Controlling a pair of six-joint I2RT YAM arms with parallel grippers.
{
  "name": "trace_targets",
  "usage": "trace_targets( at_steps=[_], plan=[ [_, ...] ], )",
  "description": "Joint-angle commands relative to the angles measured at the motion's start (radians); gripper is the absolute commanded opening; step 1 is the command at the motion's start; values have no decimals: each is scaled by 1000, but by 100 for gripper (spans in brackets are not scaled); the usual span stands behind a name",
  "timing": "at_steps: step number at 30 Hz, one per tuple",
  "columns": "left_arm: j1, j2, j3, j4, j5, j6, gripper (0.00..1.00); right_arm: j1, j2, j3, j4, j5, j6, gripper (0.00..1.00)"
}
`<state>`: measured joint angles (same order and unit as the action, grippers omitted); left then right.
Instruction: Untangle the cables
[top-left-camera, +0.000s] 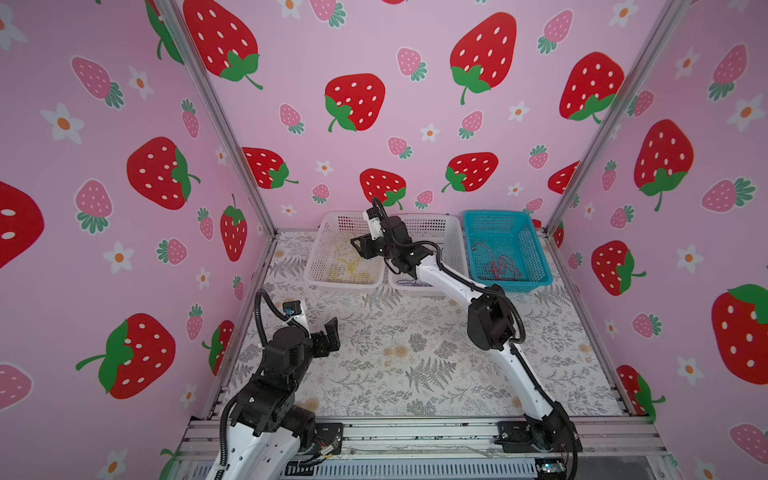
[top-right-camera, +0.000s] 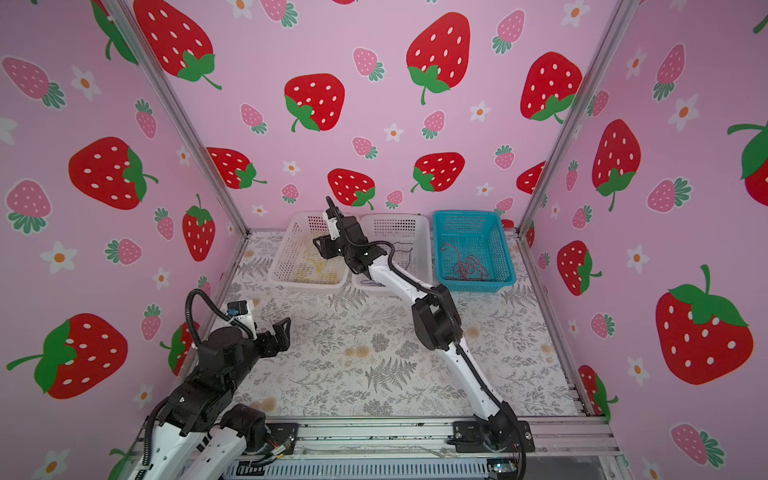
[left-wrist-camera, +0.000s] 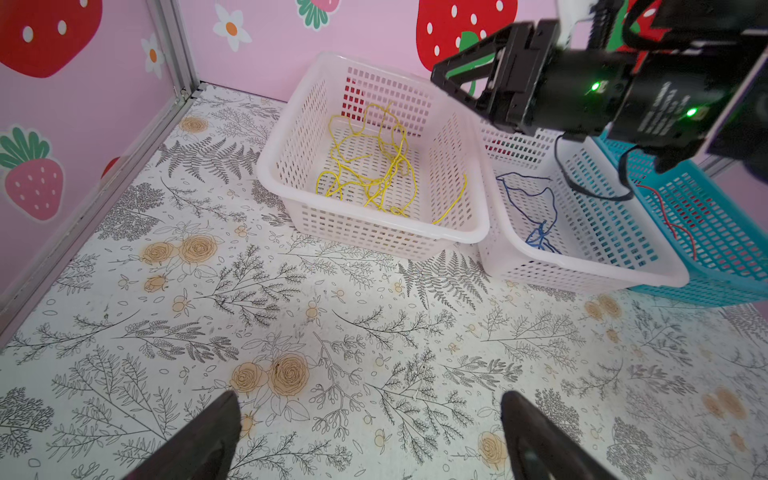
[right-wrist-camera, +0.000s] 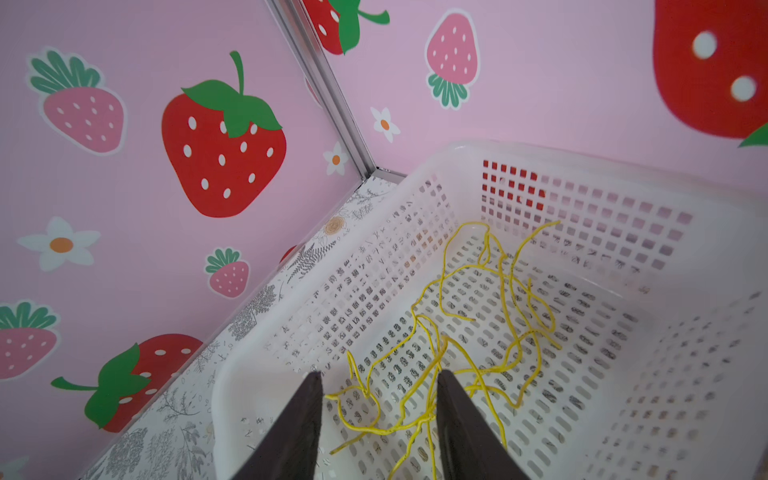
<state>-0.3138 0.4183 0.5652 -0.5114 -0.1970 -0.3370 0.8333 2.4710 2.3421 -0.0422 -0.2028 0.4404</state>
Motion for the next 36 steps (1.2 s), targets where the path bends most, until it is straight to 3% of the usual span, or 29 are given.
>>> trace_targets(
  at_steps=[1, 6, 18, 32, 36],
  plan=[
    [-5, 8, -1, 20, -21, 9, 99, 5, -135, -16, 8, 13, -32, 55],
    [-5, 1, -2, 19, -20, 7, 99, 9, -251, -123, 23, -9, -59, 70],
    [-37, -6, -3, 21, -11, 9, 99, 36, -620, -523, 88, 92, -170, 99],
    [-41, 0, 1, 16, -25, 0, 99, 46, -1246, -1210, 191, 341, -164, 99],
    [-39, -10, -2, 19, -30, -7, 99, 47, -1424, -1390, 149, 534, -175, 99]
  ],
)
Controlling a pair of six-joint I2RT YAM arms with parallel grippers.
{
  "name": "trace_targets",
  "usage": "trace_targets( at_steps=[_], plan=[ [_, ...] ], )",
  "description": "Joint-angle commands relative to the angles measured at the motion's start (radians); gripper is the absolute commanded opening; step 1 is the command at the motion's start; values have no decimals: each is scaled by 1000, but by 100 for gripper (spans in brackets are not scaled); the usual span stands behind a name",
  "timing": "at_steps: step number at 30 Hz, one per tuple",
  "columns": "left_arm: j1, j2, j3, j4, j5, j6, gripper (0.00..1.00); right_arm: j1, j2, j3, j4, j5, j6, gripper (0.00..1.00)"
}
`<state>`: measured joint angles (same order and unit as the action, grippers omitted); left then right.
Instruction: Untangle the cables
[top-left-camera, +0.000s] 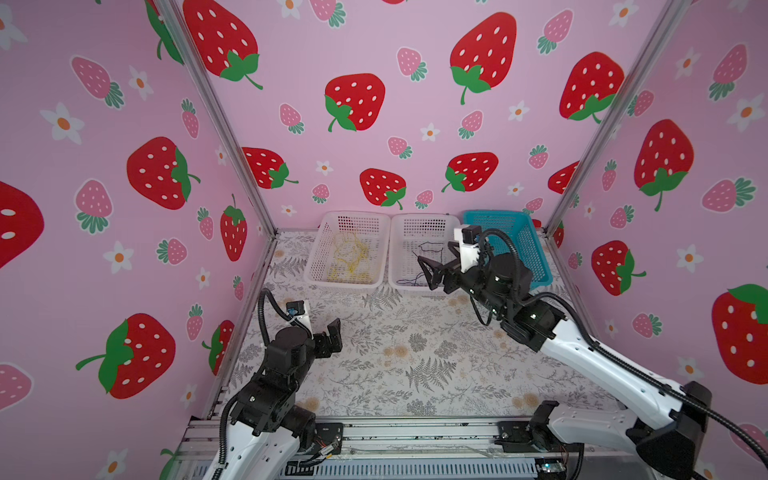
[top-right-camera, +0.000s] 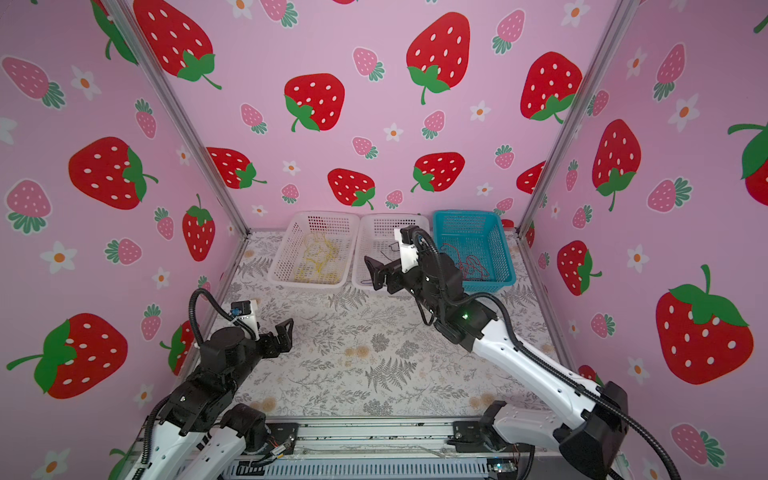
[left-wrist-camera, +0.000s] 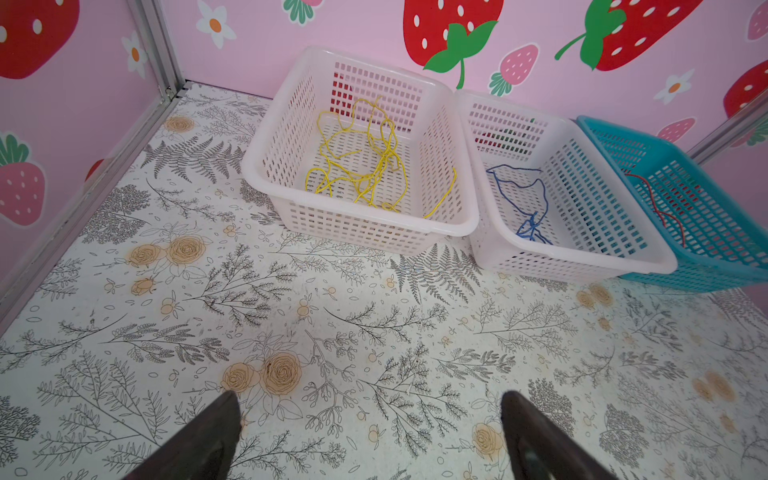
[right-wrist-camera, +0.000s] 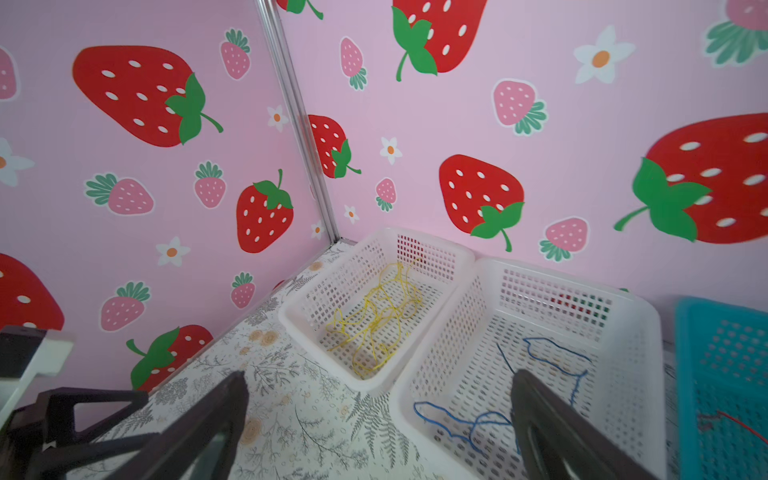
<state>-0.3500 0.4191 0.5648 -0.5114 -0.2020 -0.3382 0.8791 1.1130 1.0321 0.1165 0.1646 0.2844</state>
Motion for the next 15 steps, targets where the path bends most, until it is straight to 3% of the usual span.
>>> trace_targets(
  at_steps=[1, 12, 15],
  plan=[
    [-4, -11, -2, 18, -30, -8, 99, 0, -107, -116, -32, 223, -23, 99],
    [-26, 25, 0, 10, -101, -41, 99, 0, -551, -523, -132, 603, 100, 99],
    [-28, 32, -7, 27, -119, -56, 99, -3, -620, -604, -54, 662, 88, 99]
  ],
)
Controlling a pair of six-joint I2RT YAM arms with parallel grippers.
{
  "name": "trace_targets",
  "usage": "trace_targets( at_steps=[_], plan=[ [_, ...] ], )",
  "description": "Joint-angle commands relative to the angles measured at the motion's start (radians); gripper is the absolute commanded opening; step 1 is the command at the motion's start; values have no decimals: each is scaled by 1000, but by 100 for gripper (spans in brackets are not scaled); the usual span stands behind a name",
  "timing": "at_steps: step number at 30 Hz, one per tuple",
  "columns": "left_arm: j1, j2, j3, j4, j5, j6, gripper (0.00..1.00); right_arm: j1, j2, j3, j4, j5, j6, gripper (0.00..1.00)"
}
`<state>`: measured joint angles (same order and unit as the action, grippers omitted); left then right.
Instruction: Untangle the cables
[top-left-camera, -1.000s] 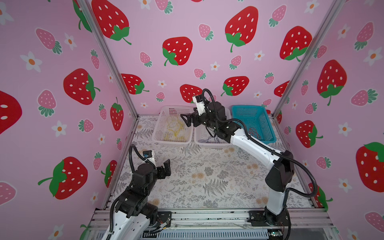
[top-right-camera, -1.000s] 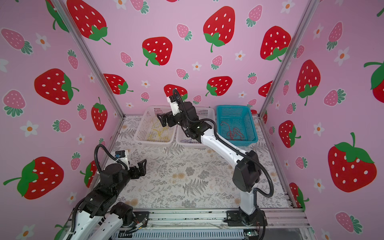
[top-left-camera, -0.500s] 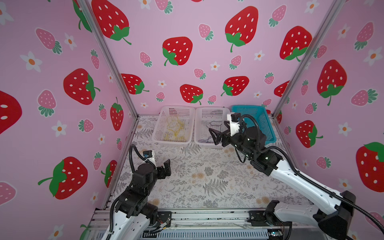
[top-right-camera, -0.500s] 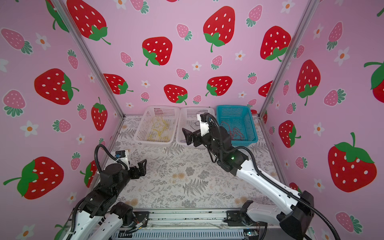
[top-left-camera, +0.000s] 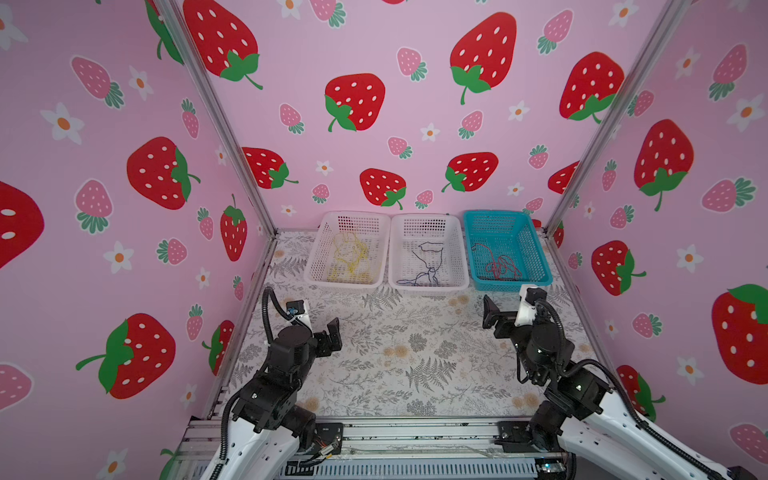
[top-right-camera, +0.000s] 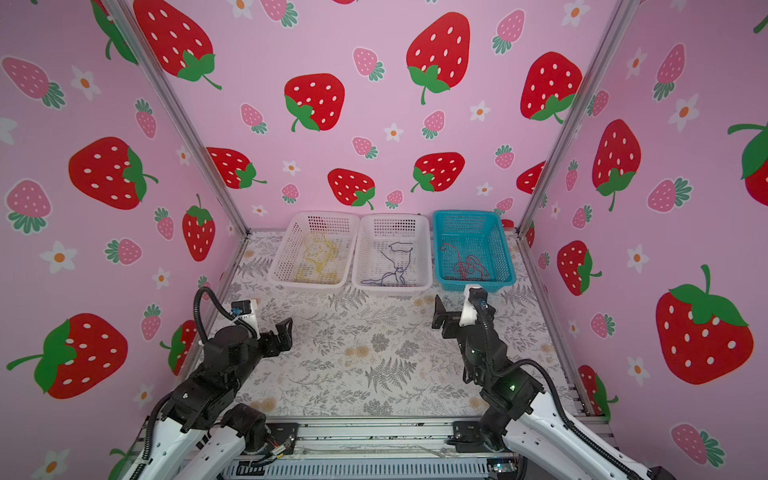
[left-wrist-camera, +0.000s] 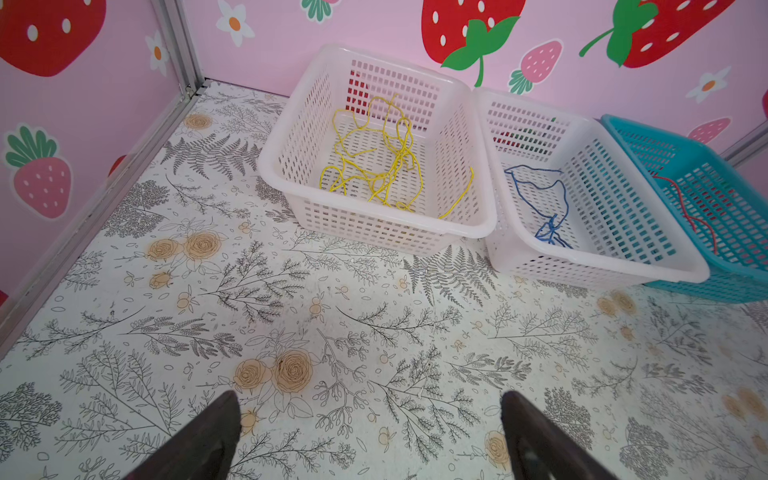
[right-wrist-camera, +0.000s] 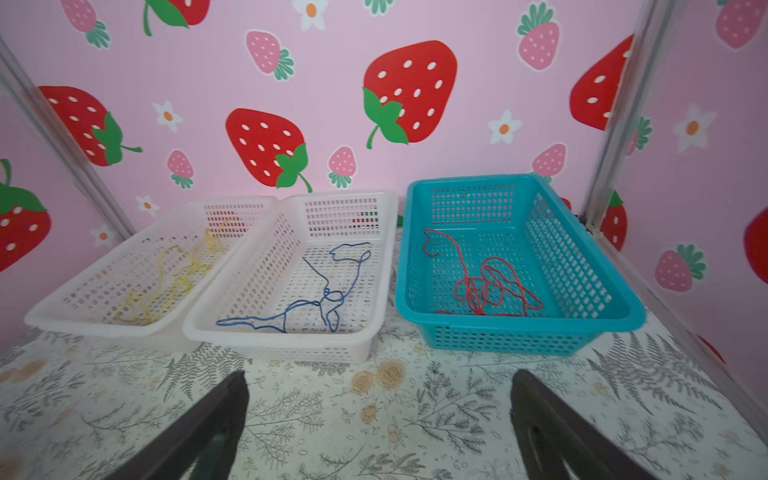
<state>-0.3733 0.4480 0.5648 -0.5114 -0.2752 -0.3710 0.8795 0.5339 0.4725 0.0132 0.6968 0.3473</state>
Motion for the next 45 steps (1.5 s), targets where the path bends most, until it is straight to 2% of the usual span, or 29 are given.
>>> trace_targets(
  at_steps=[1, 5, 8, 10, 11, 13, 15, 17, 19, 21, 24, 28, 31, 33, 37, 41, 44, 45],
  plan=[
    [-3, 4, -10, 37, -48, -22, 99, -1, -58, -74, 98, 135, 15, 99],
    [-4, 18, -12, 62, -62, -35, 99, -7, -37, -176, 273, 181, -111, 99],
    [-3, 26, -7, 86, -72, -44, 99, -25, 67, -201, 374, 315, -137, 99],
    [-4, 28, -8, 100, -76, -47, 99, -68, 134, -251, 566, 335, -248, 99],
    [-3, 32, -10, 107, -78, -45, 99, -107, 177, -273, 651, 312, -295, 99],
    [-2, 43, -13, 114, -81, -42, 99, -199, 249, -266, 664, 288, -199, 99],
    [-1, 56, -13, 112, -78, -38, 99, -298, 303, -259, 663, 166, -124, 99],
    [-2, 59, -16, 114, -77, -38, 99, -355, 362, -272, 766, 85, -202, 99],
    [-2, 51, -27, 127, -75, -28, 99, -398, 483, -262, 840, 105, -247, 99],
    [0, 42, -37, 138, -82, -25, 99, -437, 571, -240, 851, 139, -228, 99],
    [3, 35, -45, 140, -87, -20, 99, -491, 664, -262, 976, 123, -232, 99],
    [4, 28, -55, 141, -86, -16, 99, -563, 756, -270, 1046, 112, -212, 99],
    [6, 26, -61, 142, -84, -15, 99, -613, 788, -298, 1125, 66, -178, 99],
    [5, 22, -64, 143, -82, -14, 99, -656, 792, -304, 1147, -15, -171, 99],
    [6, 25, -69, 152, -77, -10, 99, -670, 850, -289, 1225, -96, -256, 99],
    [7, 25, -70, 150, -76, -7, 99, -674, 958, -326, 1428, -129, -289, 99],
    [8, 19, -77, 153, -79, 2, 99, -677, 961, -279, 1320, -207, -308, 99],
    [9, 19, -78, 155, -82, 7, 99, -679, 986, -275, 1349, -238, -326, 99]
  ],
)
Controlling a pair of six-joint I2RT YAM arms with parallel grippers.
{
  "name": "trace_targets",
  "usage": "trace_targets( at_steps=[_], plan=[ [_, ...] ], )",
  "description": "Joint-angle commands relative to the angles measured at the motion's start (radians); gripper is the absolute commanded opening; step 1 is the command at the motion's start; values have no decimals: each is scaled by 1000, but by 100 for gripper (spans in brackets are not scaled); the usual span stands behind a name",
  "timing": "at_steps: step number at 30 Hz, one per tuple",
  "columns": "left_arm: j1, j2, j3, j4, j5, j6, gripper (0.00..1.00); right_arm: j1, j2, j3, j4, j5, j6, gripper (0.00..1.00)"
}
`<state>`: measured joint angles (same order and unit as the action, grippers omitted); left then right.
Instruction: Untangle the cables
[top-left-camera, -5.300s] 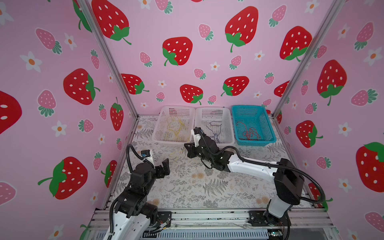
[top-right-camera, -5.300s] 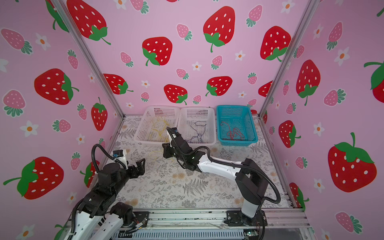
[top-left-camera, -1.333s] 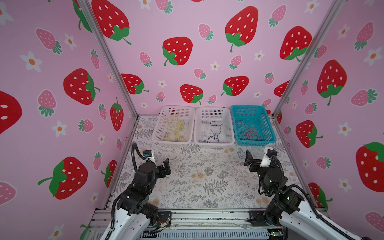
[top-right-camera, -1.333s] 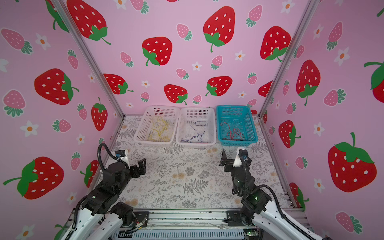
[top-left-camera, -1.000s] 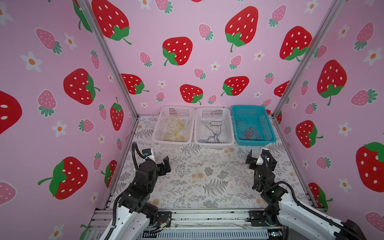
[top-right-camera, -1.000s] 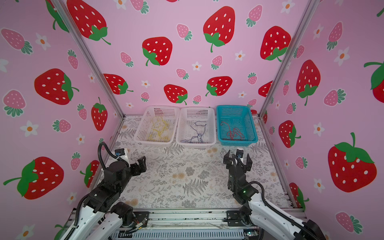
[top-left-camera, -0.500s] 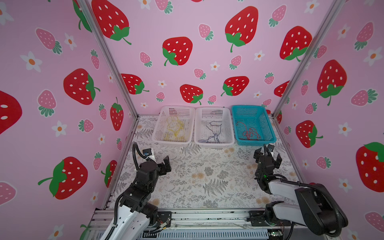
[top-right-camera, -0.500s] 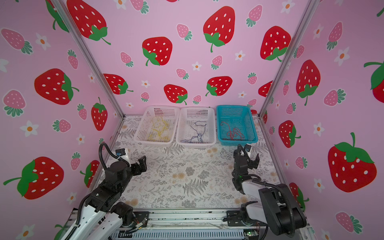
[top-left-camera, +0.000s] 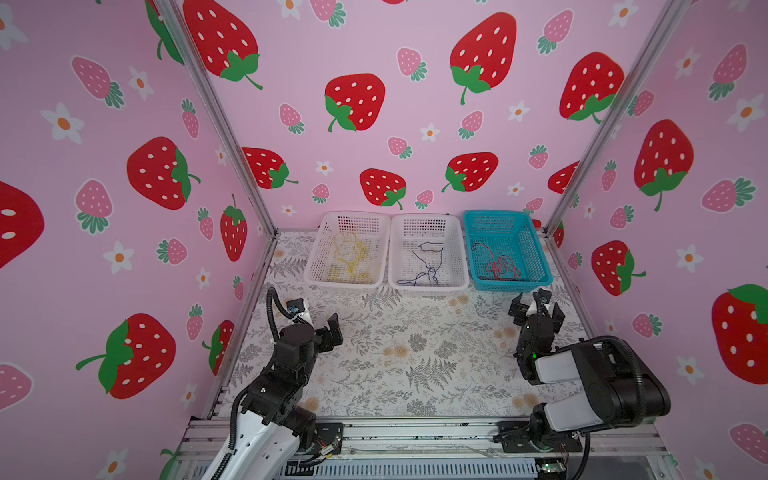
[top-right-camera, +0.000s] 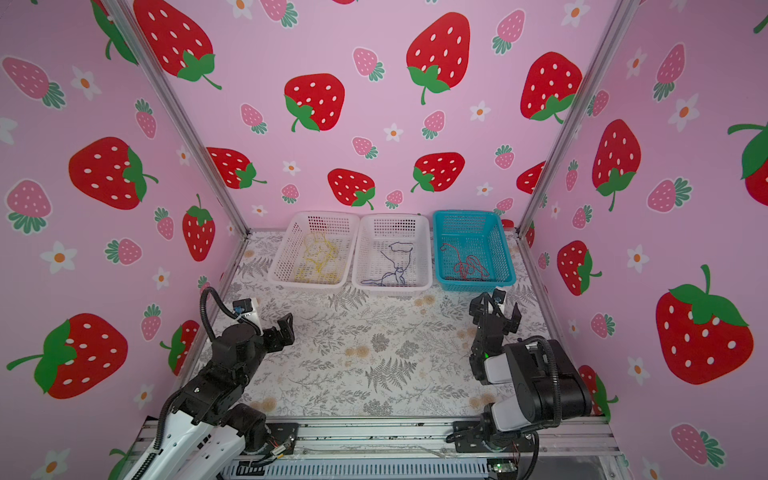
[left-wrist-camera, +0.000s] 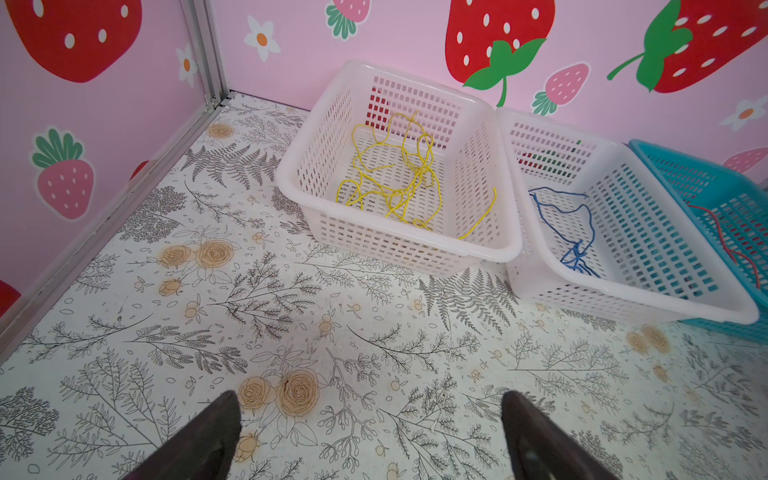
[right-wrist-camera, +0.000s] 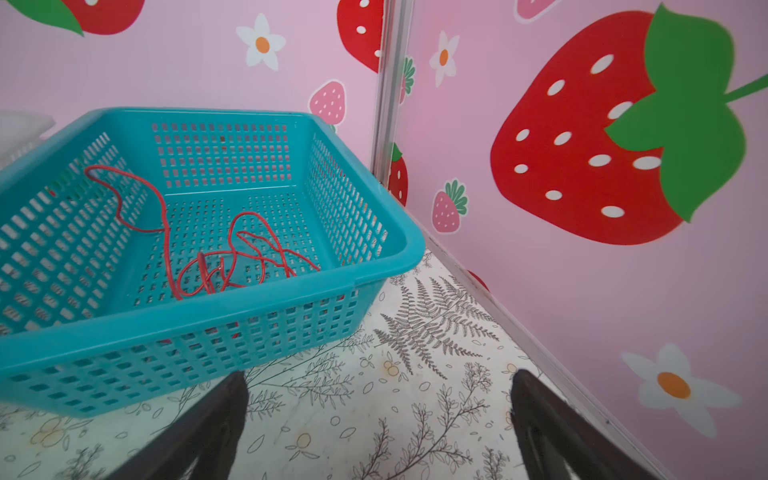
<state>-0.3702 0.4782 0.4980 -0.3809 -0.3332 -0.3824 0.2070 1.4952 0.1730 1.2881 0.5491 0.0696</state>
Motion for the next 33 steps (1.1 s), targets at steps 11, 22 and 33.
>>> trace_targets(
  at_steps=[11, 22, 33],
  plan=[
    [29, 39, -44, 144, -87, 51, 99, -50, 84, 71, 26, -189, -27, 99],
    [155, 339, -93, 434, -163, 125, 99, -49, 80, 75, 10, -190, -28, 99],
    [269, 635, -138, 805, -83, 228, 99, -50, 80, 74, 10, -191, -28, 99]
  ],
)
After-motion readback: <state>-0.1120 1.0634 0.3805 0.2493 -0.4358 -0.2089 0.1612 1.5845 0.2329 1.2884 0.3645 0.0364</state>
